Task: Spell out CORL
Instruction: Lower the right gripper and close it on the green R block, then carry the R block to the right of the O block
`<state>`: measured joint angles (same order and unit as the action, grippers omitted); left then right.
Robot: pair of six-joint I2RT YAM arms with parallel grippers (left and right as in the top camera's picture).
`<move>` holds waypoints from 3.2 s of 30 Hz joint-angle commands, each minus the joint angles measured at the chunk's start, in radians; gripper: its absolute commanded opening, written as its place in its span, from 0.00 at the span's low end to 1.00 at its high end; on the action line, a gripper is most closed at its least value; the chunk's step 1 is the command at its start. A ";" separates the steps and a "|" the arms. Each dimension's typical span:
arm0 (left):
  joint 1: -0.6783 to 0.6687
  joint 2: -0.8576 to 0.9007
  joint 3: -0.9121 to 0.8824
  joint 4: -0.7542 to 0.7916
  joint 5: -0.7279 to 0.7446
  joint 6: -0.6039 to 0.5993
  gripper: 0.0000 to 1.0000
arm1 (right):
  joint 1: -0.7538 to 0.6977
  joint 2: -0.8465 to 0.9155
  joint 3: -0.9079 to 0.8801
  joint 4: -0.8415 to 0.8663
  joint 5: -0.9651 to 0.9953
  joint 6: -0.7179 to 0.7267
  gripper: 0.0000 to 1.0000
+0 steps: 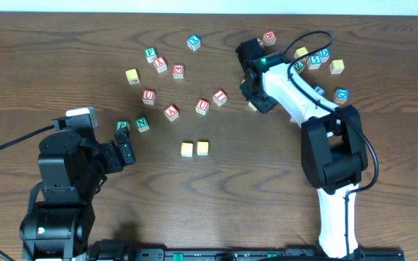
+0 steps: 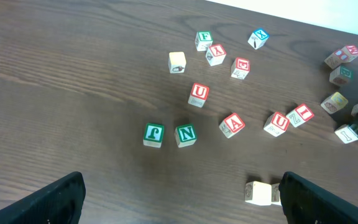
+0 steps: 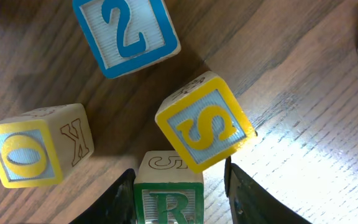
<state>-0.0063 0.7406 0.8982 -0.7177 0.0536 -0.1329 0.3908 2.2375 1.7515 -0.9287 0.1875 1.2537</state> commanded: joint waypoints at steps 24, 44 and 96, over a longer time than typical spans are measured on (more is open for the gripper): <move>0.005 -0.003 0.024 0.000 -0.009 0.009 0.98 | 0.009 0.039 0.016 0.009 0.023 -0.019 0.16; 0.005 -0.003 0.024 0.000 -0.009 0.009 0.98 | 0.040 0.003 0.016 0.061 0.023 -0.345 0.01; 0.005 -0.003 0.024 0.000 -0.009 0.009 0.98 | 0.390 -0.455 -0.655 0.375 0.000 -0.566 0.05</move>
<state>-0.0063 0.7406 0.8982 -0.7177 0.0532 -0.1329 0.7776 1.7531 1.0981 -0.5625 0.1780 0.6727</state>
